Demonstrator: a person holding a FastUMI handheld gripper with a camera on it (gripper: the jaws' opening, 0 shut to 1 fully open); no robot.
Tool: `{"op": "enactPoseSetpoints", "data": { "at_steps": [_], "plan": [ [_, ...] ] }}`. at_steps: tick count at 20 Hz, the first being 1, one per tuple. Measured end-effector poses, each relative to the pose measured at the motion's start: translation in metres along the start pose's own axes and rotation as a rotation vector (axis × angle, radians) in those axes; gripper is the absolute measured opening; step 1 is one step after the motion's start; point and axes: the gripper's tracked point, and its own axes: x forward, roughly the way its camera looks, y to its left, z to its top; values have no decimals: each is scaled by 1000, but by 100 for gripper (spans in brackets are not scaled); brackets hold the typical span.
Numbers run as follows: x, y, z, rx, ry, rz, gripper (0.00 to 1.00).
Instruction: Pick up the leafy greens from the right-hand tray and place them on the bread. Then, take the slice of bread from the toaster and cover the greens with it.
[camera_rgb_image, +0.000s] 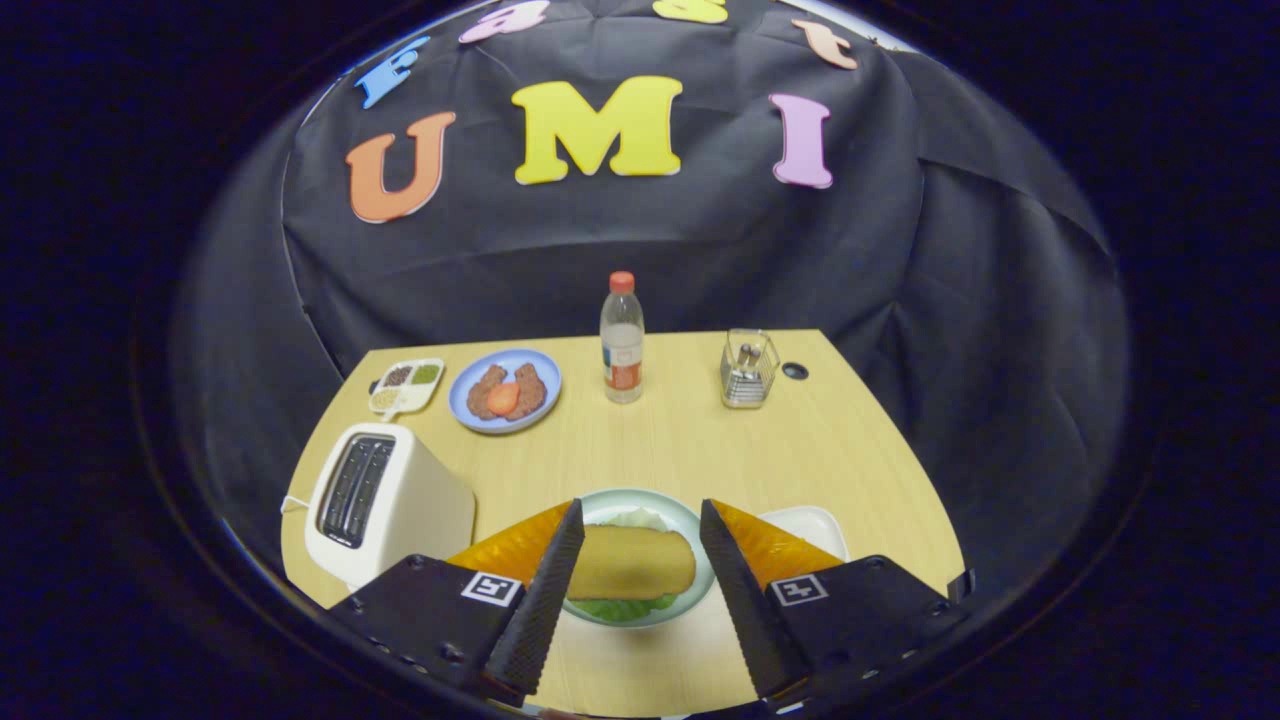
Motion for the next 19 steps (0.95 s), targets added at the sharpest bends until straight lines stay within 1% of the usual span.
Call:
{"op": "enactPoseSetpoints", "data": {
  "at_steps": [1, 4, 7, 11, 13, 16, 17, 19],
  "plan": [
    [-14, 4, 9, -4, -37, 9, 75],
    [-56, 6, 40, 6, -175, 20, 86],
    [-104, 16, 62, 25, -300, 44, 89],
    [-164, 18, 86, -56, -477, 24, 93],
    [-190, 24, 89, -66, -524, 29, 94],
    [-223, 34, 89, -50, -545, 81, 95],
    [-232, 31, 93, -64, -565, 80, 94],
    [-246, 15, 102, -77, -612, 50, 96]
  ]
}}
